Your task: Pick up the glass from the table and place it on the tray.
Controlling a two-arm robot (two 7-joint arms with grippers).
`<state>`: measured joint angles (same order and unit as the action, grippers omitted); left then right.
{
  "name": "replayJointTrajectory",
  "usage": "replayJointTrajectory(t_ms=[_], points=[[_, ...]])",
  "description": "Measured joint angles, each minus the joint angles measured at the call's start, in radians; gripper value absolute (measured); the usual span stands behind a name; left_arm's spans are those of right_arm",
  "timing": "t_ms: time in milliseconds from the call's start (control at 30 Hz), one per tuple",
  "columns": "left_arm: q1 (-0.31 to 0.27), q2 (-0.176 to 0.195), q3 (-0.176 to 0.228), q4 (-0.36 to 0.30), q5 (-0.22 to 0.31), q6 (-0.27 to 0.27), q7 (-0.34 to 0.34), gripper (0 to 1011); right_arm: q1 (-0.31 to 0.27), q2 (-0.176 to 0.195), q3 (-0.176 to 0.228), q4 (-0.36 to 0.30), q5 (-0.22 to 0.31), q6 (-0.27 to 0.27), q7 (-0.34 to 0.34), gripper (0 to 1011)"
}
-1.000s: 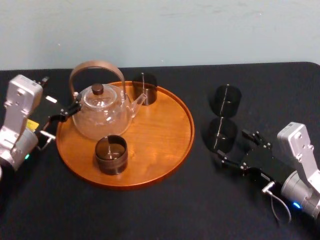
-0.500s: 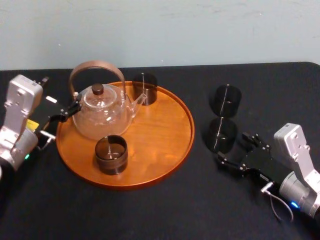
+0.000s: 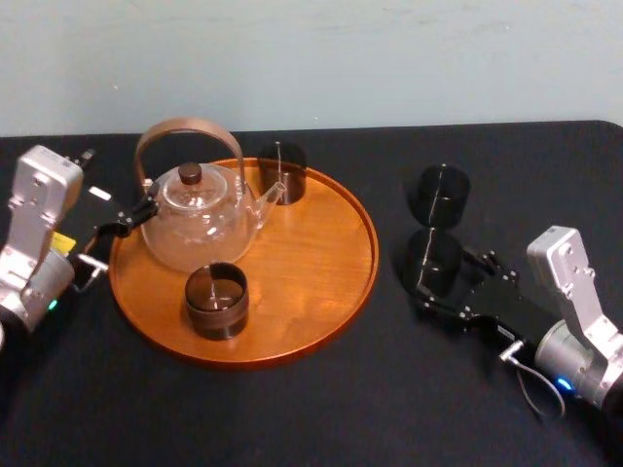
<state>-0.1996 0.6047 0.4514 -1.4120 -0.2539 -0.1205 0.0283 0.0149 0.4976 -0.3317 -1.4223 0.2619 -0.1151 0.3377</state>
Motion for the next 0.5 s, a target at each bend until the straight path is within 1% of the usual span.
replayJointTrajectory(t_ms=[233, 500], points=[[0.000, 0.000, 0.000, 0.000, 0.000, 0.000, 0.000, 1010, 0.039, -0.032, 0.003, 0.037, -0.013, 0.007, 0.022, 1002], [0.000, 0.000, 0.000, 0.000, 0.000, 0.000, 0.000, 1010, 0.070, -0.062, 0.004, 0.081, -0.025, 0.010, 0.047, 1002]])
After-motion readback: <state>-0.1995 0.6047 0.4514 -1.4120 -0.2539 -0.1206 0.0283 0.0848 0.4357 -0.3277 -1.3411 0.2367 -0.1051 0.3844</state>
